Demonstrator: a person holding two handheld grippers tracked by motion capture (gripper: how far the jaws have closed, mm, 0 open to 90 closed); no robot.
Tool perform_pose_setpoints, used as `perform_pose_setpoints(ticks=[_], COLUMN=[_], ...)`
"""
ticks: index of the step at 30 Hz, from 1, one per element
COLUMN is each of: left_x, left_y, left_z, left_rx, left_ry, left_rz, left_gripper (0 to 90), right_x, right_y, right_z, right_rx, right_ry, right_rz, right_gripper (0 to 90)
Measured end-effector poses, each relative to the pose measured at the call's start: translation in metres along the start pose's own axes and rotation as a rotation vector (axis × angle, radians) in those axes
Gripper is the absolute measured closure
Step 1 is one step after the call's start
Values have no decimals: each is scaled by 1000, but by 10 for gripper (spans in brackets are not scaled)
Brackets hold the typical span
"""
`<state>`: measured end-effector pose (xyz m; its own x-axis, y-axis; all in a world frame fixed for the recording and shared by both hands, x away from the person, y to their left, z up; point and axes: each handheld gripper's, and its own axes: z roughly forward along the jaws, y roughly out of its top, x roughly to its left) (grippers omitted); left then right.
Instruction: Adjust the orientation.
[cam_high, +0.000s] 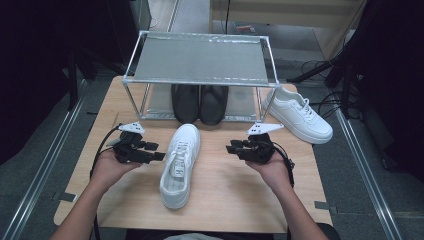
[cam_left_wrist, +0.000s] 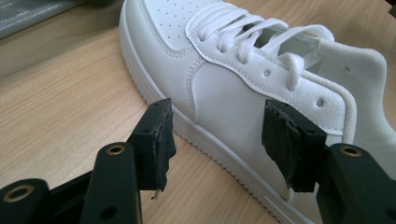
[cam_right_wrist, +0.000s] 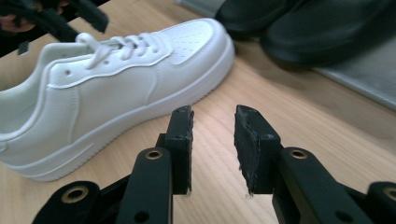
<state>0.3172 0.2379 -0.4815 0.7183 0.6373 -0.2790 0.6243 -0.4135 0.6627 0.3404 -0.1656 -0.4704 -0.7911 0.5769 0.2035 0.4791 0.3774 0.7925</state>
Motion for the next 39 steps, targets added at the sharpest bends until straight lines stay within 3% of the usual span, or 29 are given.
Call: perform_pose_setpoints(ticks=[5, 17, 28, 31, 39], left_x=[-2, -4, -3, -4, -4], left_y=[-5, -14, -15, -15, -15], left_z=[-1, -3, -3, -2, -2], left_rx=[-7, 18, 12, 21, 11], left_ry=[36, 53, 45, 48, 28], left_rz=[9, 1, -7, 0, -11], left_gripper=[405, 397, 396, 396, 398], right_x=[-18, -53, -73, -83, -120], right_y=[1, 2, 1, 4, 5], right_z=[-9, -25, -33, -38, -55], right_rx=[-7, -28, -62, -51, -61], right_ry=[-32, -117, -169, -216, -293], right_rz=[28, 76, 115, 120, 200], right_gripper=[675, 671, 673, 673, 676])
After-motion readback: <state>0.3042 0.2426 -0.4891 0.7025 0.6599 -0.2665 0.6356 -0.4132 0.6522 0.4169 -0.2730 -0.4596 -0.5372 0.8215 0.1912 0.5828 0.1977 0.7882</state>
